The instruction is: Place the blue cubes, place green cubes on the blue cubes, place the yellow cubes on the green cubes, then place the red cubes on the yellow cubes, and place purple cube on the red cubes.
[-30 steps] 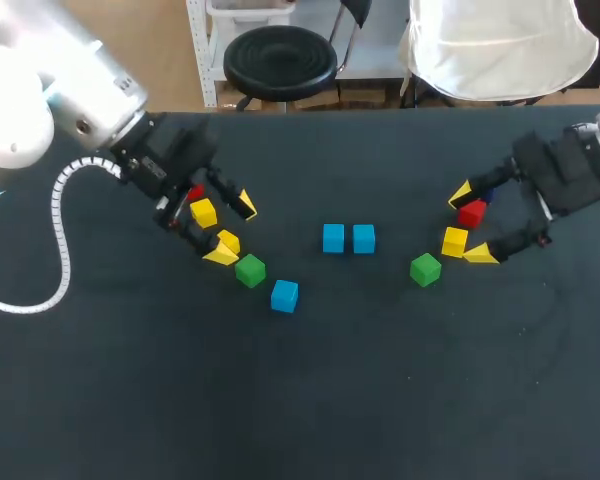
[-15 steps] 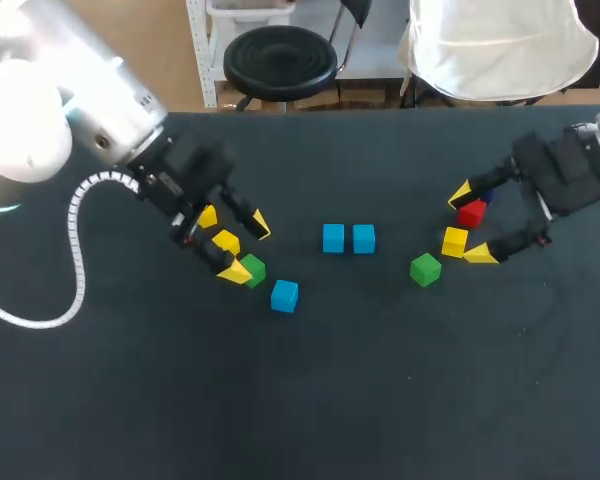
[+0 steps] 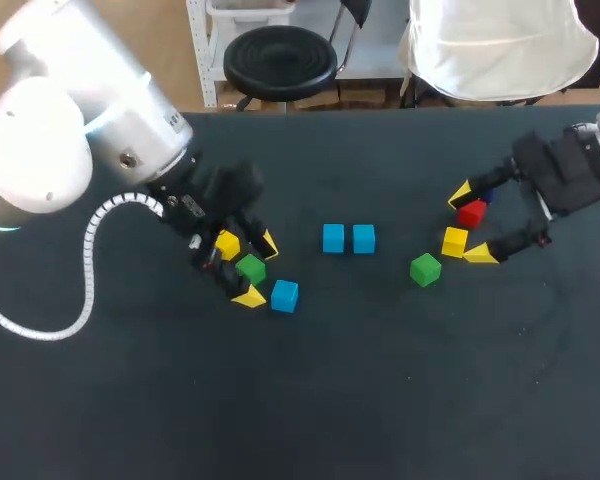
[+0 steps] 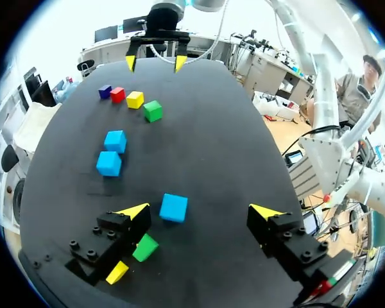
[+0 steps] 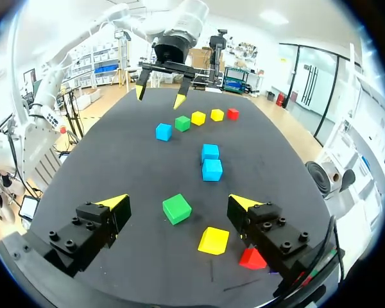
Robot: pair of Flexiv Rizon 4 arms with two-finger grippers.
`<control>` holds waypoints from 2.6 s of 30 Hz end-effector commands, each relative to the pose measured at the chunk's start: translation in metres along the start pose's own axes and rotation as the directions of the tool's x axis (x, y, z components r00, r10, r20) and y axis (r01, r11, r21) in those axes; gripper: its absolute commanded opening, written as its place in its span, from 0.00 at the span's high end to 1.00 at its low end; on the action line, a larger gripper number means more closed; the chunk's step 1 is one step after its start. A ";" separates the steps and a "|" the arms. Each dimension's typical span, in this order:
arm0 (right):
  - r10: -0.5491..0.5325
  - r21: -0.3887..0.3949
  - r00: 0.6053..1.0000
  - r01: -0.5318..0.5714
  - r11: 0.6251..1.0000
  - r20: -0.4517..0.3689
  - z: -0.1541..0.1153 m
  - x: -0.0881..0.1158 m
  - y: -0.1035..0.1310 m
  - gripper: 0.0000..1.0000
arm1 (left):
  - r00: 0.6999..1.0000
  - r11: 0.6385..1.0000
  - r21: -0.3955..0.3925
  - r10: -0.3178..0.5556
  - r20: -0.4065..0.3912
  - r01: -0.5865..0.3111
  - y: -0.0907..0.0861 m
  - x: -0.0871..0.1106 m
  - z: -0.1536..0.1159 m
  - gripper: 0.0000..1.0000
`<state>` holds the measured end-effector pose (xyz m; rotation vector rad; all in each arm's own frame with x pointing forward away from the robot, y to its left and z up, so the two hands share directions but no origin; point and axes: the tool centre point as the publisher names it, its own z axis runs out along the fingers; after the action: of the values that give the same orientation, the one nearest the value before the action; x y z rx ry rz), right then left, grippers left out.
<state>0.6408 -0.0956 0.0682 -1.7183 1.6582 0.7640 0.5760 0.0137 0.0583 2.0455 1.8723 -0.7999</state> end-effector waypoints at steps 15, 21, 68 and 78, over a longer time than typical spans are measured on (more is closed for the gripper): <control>-0.001 0.000 1.000 0.001 1.000 0.002 0.000 0.001 0.000 0.00 | 0.999 0.997 0.063 0.044 -0.013 -0.043 0.006 -0.002 0.015 0.00; -0.001 0.000 1.000 0.001 1.000 0.002 0.000 0.001 0.000 0.00 | 0.999 0.997 0.063 0.044 -0.013 -0.043 0.006 -0.002 0.015 0.00; -0.001 0.000 1.000 0.001 1.000 0.002 0.000 0.001 0.000 0.00 | 0.994 0.992 -0.118 0.023 -0.103 -0.035 0.013 0.005 0.044 0.00; -0.001 0.000 1.000 0.001 1.000 0.002 0.000 0.001 0.000 0.00 | 0.996 0.991 -0.134 -0.002 -0.088 -0.010 0.016 0.012 0.045 0.00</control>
<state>0.6409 -0.0956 0.0682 -1.7184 1.6581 0.7644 0.5819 -0.0038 0.0139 2.0349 1.9135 -0.5678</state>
